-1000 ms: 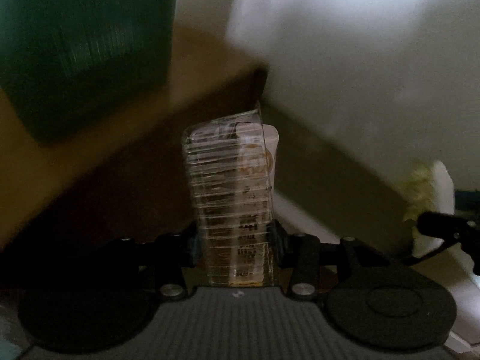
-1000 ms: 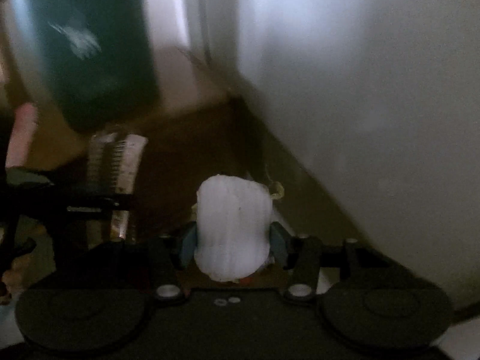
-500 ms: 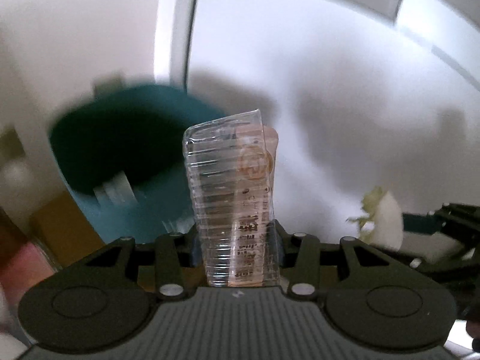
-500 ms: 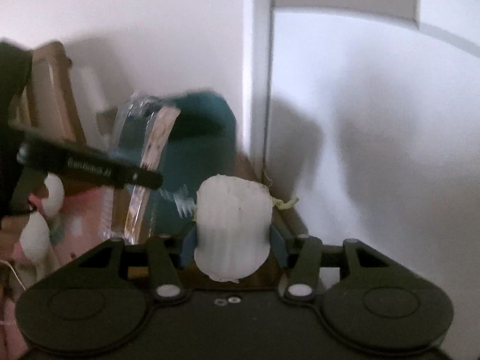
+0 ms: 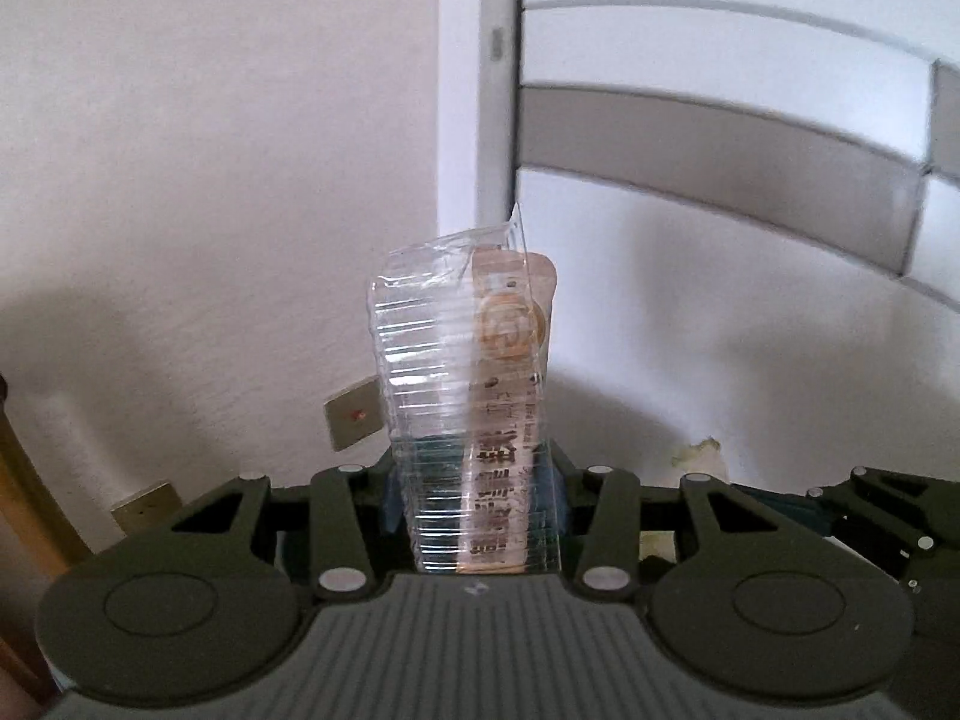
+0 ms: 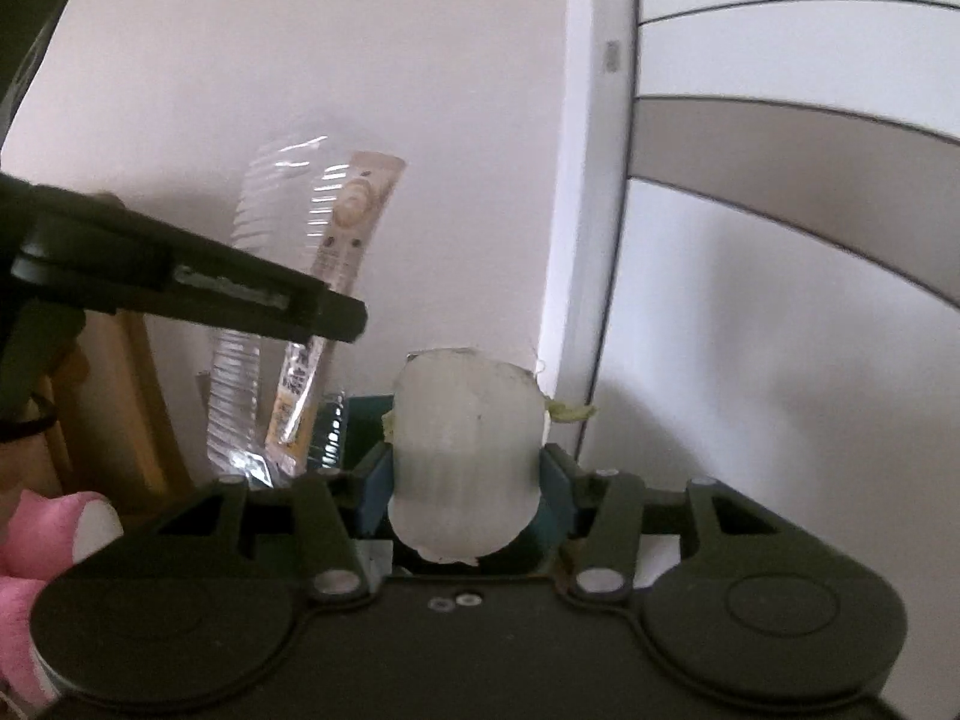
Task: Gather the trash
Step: 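Lift the clear plastic bag in the left tool while the right tool carries the tissue to the bin, then open the left tool over the teal bin while the right tool releases the tissue into it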
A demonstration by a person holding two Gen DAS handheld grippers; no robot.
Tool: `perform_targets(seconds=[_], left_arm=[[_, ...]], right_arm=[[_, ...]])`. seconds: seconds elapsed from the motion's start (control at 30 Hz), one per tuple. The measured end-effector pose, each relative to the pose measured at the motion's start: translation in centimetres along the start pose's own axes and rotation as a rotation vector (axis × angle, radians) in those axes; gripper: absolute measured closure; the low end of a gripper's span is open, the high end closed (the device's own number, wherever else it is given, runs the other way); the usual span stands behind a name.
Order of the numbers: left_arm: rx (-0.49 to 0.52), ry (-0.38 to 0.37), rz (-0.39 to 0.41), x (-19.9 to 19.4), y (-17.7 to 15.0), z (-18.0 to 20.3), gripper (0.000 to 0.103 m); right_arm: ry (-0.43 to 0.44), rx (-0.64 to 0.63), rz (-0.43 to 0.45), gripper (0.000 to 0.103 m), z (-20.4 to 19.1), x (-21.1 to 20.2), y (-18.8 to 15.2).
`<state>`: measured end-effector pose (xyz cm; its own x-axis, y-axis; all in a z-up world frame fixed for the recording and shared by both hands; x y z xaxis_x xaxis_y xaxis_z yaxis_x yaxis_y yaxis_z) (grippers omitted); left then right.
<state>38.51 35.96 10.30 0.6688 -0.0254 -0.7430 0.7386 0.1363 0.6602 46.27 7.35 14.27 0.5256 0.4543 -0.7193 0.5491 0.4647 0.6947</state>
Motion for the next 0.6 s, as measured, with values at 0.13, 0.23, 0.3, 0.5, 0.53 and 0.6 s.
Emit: perform_targets(seconds=[0.13, 0.23, 0.3, 0.5, 0.53, 0.6], left_arm=[[0.021, 0.051, -0.073, 4.0, -0.7, -1.1, 0.059], [0.032, 0.078, -0.13, 6.8, -1.0, -1.9, 0.059], [0.047, 0.094, -0.166, 8.2, -1.5, -2.0, 0.059], [0.092, 0.132, -0.261, 13.0, -2.5, -1.7, 0.059], [0.096, 0.133, -0.279, 13.7, -2.6, -1.7, 0.059], [0.099, 0.135, -0.321, 13.8, -4.0, -1.6, 0.059]], right_arm=[[0.003, -0.025, -0.051, 0.052, -2.3, 6.0, 0.6], [-0.005, -0.056, -0.102, 0.052, -3.0, 8.5, -0.3], [-0.013, -0.078, -0.123, 0.052, -3.1, 9.8, -0.7], [-0.036, -0.121, -0.172, 0.049, -2.7, 12.0, -1.1], [-0.04, -0.131, -0.18, 0.049, -2.6, 12.3, -1.2], [-0.054, -0.138, -0.194, 0.048, -2.3, 13.1, -0.8]])
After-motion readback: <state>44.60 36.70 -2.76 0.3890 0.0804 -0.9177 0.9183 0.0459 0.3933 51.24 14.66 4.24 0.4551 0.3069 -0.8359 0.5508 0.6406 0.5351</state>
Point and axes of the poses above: each gripper's, at about its wrist camera, not at the fingertips, and x roughly the way its jaws point, z to its right, y to its top, the point moved 6 cm from there along x, roughly the way its jaws point, and after that the axes turned 14 degrees about -z, right-handed, at the moved point
